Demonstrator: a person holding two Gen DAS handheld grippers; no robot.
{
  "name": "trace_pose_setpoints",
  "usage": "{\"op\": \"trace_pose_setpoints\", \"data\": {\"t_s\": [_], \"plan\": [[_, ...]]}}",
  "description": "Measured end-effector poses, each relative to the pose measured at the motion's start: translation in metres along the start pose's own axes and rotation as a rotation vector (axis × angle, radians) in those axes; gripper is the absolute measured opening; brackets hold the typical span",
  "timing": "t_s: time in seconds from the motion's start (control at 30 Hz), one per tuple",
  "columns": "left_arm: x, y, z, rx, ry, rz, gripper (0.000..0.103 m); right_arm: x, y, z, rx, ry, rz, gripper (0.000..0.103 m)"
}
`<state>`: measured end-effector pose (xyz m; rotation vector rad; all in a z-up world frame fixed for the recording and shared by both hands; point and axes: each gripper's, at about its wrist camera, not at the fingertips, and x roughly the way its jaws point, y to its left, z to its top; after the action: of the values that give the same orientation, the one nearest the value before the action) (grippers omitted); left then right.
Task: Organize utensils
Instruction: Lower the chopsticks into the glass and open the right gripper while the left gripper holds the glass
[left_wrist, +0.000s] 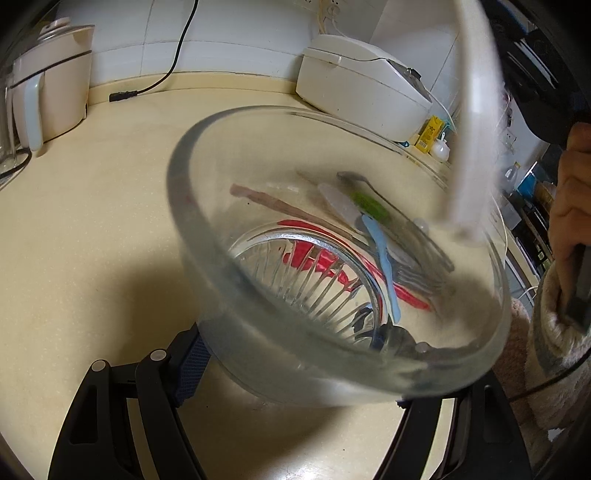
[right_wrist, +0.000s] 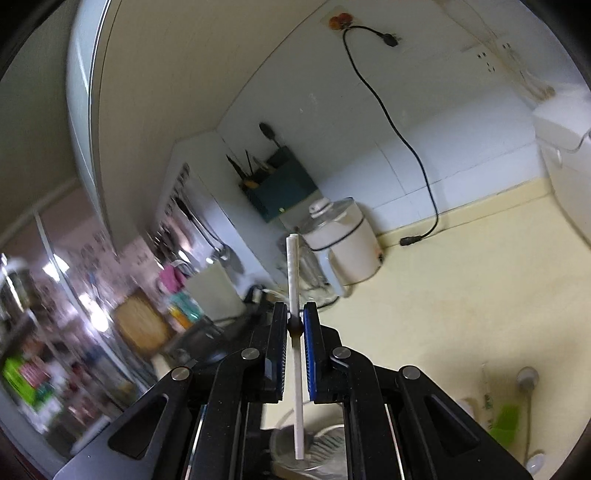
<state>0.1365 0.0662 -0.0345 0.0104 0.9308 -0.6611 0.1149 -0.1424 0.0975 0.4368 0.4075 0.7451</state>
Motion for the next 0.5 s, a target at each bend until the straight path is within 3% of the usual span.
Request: {"op": "trace_pose_setpoints", "data": {"t_s": [0.17, 0.5], "plan": [[0.0, 0.0, 0.001, 0.003, 0.002, 0.004, 0.08, 0.012, 0.008, -0.011, -0.086, 0.04, -0.029, 0.009], [-0.001, 0.002, 0.001, -0.011, -0.003, -0.013, 0.08, 0.041, 0.021, -0.034, -0.206, 0.206, -0.051, 0.01]]}}
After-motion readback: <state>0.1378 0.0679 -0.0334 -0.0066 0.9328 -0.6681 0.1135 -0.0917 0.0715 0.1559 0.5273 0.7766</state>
